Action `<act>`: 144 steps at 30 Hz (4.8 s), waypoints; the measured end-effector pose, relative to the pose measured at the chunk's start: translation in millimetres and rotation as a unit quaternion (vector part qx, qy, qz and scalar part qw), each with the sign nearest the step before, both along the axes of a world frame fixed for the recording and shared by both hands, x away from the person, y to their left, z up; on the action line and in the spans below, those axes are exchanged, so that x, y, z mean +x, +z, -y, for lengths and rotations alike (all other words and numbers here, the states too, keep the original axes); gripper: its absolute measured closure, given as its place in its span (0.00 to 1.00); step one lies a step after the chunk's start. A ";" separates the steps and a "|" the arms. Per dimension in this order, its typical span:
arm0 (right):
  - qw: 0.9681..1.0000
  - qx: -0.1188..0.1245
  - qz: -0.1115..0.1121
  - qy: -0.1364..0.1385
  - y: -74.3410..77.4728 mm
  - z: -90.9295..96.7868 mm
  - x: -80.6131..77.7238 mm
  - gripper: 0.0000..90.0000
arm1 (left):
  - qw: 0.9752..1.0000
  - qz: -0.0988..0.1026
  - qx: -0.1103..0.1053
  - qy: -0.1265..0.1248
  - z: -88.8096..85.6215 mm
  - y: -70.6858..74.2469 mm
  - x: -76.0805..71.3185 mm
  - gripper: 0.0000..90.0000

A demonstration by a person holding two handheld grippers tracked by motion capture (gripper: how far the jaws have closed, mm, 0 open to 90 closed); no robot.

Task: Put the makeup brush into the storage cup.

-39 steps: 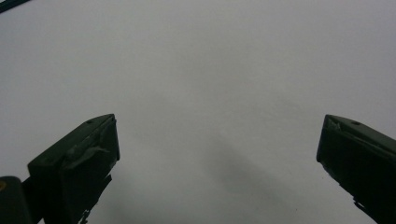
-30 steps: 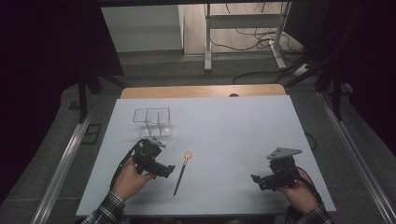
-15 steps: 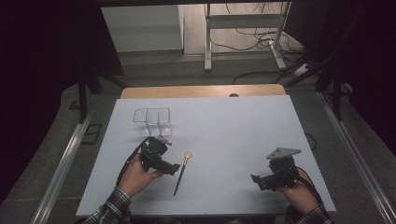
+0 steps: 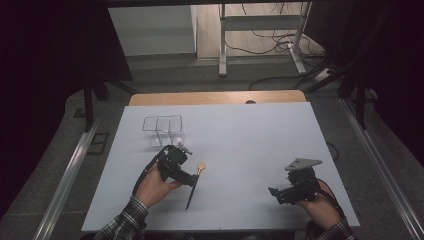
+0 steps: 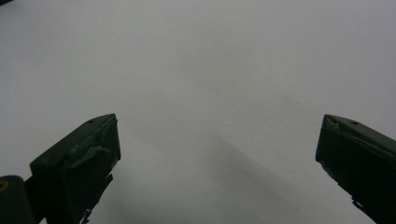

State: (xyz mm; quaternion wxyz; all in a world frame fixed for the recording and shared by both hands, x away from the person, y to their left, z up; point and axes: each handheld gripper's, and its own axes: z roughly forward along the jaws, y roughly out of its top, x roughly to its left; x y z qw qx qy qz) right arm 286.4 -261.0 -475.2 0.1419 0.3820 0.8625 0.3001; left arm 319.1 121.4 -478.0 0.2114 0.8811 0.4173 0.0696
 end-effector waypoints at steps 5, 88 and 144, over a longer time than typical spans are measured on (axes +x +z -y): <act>1.000 0.000 -0.002 0.000 0.0 0.0 0.0 0.00 | 1.000 -0.001 -0.005 -0.006 8.0 0.6 2.6 0.02; 1.000 -0.003 -0.011 0.016 -1.3 -2.1 -0.1 0.02 | 0.997 -0.072 0.024 -0.033 23.3 -28.8 0.3 0.93; 1.000 0.001 -0.010 0.013 -0.4 -1.2 -0.4 0.02 | 0.994 0.047 -0.095 -0.005 -42.2 5.4 -28.7 0.93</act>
